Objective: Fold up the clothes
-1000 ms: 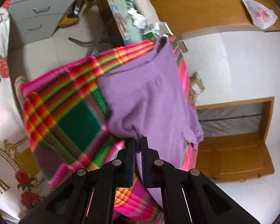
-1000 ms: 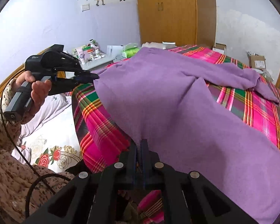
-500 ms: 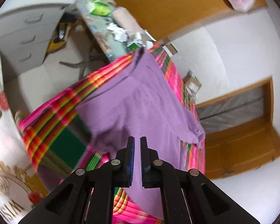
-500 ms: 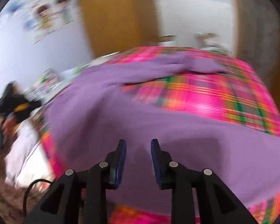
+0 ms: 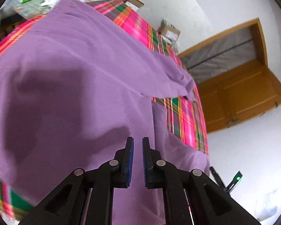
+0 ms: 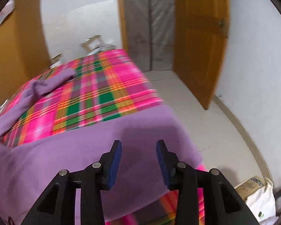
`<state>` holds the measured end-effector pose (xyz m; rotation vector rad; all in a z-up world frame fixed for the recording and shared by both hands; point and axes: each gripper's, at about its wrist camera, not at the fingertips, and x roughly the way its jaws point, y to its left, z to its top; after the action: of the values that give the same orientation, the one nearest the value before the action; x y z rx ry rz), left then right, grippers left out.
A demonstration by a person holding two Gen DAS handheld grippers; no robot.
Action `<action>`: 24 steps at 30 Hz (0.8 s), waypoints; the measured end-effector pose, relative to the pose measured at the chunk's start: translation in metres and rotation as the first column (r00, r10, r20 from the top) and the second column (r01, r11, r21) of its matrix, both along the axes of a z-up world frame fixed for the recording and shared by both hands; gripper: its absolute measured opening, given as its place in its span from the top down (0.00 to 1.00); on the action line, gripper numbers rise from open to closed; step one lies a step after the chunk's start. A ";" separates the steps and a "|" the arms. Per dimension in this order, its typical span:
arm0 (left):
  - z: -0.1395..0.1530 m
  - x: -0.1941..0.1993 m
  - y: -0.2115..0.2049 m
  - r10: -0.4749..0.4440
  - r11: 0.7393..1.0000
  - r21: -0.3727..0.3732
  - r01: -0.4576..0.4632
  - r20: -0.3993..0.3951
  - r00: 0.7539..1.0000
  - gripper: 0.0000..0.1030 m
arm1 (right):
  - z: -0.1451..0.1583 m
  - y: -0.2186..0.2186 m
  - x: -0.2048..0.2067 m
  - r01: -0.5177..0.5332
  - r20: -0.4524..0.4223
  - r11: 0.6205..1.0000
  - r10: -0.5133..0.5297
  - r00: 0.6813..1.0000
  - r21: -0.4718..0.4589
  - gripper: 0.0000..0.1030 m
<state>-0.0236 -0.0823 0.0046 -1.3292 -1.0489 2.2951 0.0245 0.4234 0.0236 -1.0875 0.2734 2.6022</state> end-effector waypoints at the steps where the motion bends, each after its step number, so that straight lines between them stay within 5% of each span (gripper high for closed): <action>1: -0.002 -0.003 0.004 -0.009 1.000 -0.002 0.009 0.009 1.000 0.93 | -0.001 0.008 0.000 0.024 0.003 1.000 -0.024 1.000 -0.004 0.57; 6: -0.014 -0.019 0.019 -0.042 0.999 0.008 0.041 0.040 0.998 0.93 | -0.008 0.048 -0.004 0.127 0.022 0.991 -0.126 0.992 -0.034 0.57; 12: -0.020 -0.021 0.025 -0.045 0.999 0.008 0.044 0.071 0.996 0.93 | -0.017 0.068 -0.014 0.108 0.033 0.988 -0.105 0.994 -0.113 0.57; 14: -0.024 -0.023 0.025 -0.036 0.999 0.019 0.035 0.081 0.996 0.93 | -0.018 0.068 -0.013 0.093 0.021 0.988 -0.091 0.996 -0.123 0.63; 18: -0.025 -0.022 0.025 -0.028 0.999 0.027 0.026 0.084 0.996 0.93 | -0.014 0.066 -0.009 0.104 -0.004 0.991 -0.105 0.994 -0.085 0.95; 24: -0.026 -0.021 0.023 -0.020 0.999 0.039 0.017 0.088 0.996 0.89 | -0.006 0.065 -0.002 0.125 -0.058 0.992 -0.126 0.990 -0.031 0.96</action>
<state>-0.0449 -0.0590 -0.0213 -1.4307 -1.0980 2.2099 0.0228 0.4880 0.0181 -0.9698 0.3796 2.5287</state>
